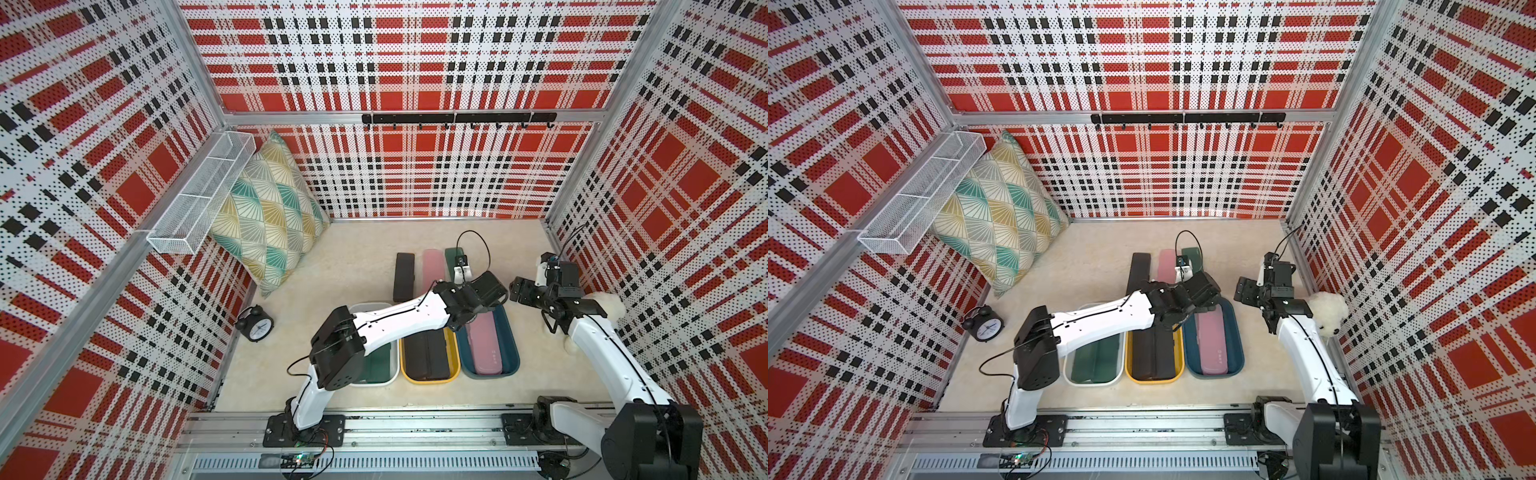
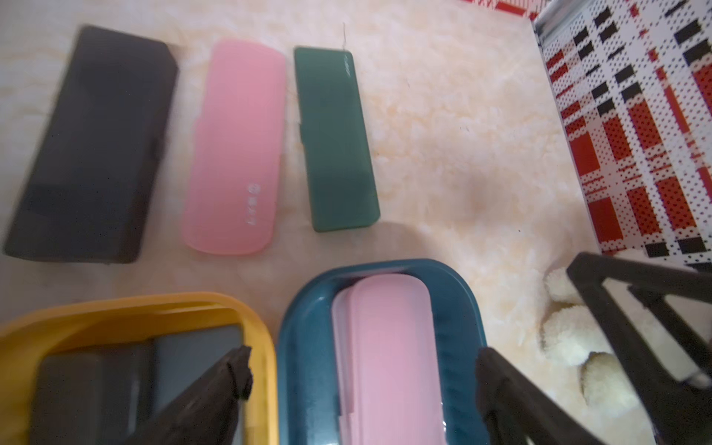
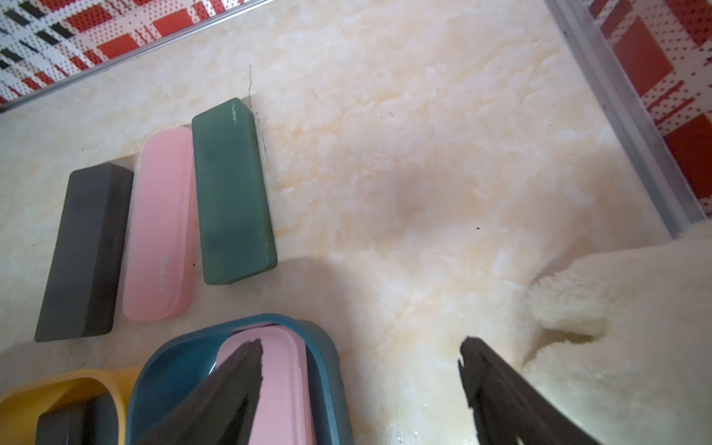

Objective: Place the pencil cases by color into the storage box
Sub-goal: Place the pencil case at the storage box, then pick up the pencil case from the center of the board.

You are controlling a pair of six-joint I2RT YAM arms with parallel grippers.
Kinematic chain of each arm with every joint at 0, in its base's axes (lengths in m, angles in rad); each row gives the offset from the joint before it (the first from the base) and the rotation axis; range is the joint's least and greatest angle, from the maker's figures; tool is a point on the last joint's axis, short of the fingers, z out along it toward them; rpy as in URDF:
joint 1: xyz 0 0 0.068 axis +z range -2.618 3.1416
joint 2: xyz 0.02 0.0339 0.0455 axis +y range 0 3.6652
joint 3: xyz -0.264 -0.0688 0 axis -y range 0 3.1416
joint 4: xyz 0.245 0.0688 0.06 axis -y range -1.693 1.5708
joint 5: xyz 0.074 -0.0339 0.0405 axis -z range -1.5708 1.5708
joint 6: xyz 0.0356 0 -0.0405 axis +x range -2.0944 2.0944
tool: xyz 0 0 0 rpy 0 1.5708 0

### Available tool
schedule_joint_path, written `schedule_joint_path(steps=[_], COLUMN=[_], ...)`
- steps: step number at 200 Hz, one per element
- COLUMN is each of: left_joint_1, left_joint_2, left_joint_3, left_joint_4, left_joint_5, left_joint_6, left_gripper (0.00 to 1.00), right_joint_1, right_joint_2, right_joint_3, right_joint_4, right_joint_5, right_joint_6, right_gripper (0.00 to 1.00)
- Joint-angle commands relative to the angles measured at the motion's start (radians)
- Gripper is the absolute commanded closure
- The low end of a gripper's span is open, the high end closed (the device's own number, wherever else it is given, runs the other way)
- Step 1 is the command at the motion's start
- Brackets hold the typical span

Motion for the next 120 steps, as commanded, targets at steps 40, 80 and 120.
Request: schedule_joint_path(steps=[40, 80, 120], left_joint_1=[0.13, 0.218, 0.307], left_joint_2=[-0.32, -0.468, -0.535], left_joint_3=[-0.36, -0.553, -0.63], left_joint_4=[0.248, 0.403, 0.486], left_joint_5=[-0.028, 0.055, 0.137], left_joint_6=[0.153, 0.199, 0.238], left_gripper=[0.06, 0.06, 0.06], right_joint_1=[0.217, 0.272, 0.294], right_joint_2=[0.254, 0.421, 0.564], right_joint_3=[0.189, 0.333, 0.467], right_joint_4=[-0.049, -0.066, -0.087], right_joint_5=[0.097, 0.127, 0.153], right_joint_6=[-0.019, 0.001, 0.018], right_gripper=[0.12, 0.01, 0.0])
